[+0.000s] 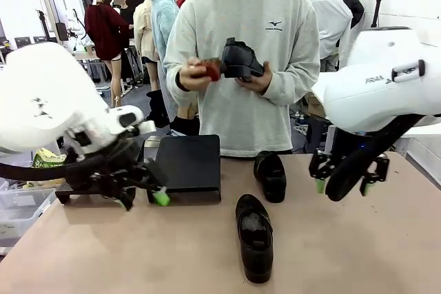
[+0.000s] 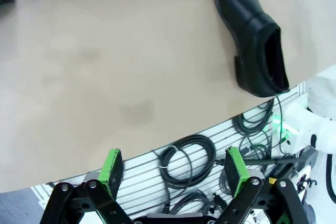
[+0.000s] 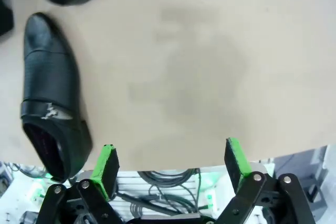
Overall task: Organize the shoes by placing them on the stand.
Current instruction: Place the Shoe from the middle of the table onto the Shoes Stand.
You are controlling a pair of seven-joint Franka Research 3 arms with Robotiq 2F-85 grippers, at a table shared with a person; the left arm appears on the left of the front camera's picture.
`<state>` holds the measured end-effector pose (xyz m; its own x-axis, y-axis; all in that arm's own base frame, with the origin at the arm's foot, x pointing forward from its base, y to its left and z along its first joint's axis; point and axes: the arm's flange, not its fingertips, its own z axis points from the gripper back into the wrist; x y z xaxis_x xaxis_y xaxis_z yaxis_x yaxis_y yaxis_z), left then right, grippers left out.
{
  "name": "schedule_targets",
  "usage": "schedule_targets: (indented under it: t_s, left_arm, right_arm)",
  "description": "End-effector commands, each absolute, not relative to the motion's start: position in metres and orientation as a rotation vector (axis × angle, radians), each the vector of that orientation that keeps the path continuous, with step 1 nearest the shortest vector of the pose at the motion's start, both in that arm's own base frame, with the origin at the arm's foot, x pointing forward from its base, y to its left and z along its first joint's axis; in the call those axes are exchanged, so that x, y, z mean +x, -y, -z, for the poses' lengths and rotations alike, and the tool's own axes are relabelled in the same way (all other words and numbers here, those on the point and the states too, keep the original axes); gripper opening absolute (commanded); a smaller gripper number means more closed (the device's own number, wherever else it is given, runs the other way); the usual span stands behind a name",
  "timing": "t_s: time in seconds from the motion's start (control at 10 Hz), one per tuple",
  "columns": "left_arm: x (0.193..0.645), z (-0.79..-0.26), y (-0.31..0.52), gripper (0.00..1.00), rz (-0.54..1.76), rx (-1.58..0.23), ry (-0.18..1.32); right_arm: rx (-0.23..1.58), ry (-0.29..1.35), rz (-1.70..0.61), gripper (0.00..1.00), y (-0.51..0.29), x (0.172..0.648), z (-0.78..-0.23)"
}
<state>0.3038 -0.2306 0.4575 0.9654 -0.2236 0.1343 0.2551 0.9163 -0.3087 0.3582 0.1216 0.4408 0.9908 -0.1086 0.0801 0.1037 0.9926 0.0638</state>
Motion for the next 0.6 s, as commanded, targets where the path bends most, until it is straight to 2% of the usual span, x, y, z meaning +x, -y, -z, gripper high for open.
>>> schedule_targets:
  t_s: [0.0, 0.3, 0.4, 0.5]
  left_arm:
    - [0.321, -0.447, 0.27, 1.0, 0.119, -0.304, 0.098]
    - [0.321, -0.434, 0.328, 1.0, 0.023, -0.174, 0.007]
    - [0.322, -0.431, 0.347, 1.0, 0.017, -0.141, 0.014]
    - [0.322, -0.428, 0.36, 1.0, 0.008, -0.121, 0.032]
  right_arm:
    - [0.058, 0.084, 0.083, 1.0, -0.112, 0.362, -0.426]
    - [0.157, 0.047, 0.137, 1.0, -0.086, 0.378, -0.397]
    - [0.07, 0.05, 0.109, 1.0, -0.1, 0.363, -0.42]
    - [0.07, 0.05, 0.109, 1.0, -0.1, 0.363, -0.42]
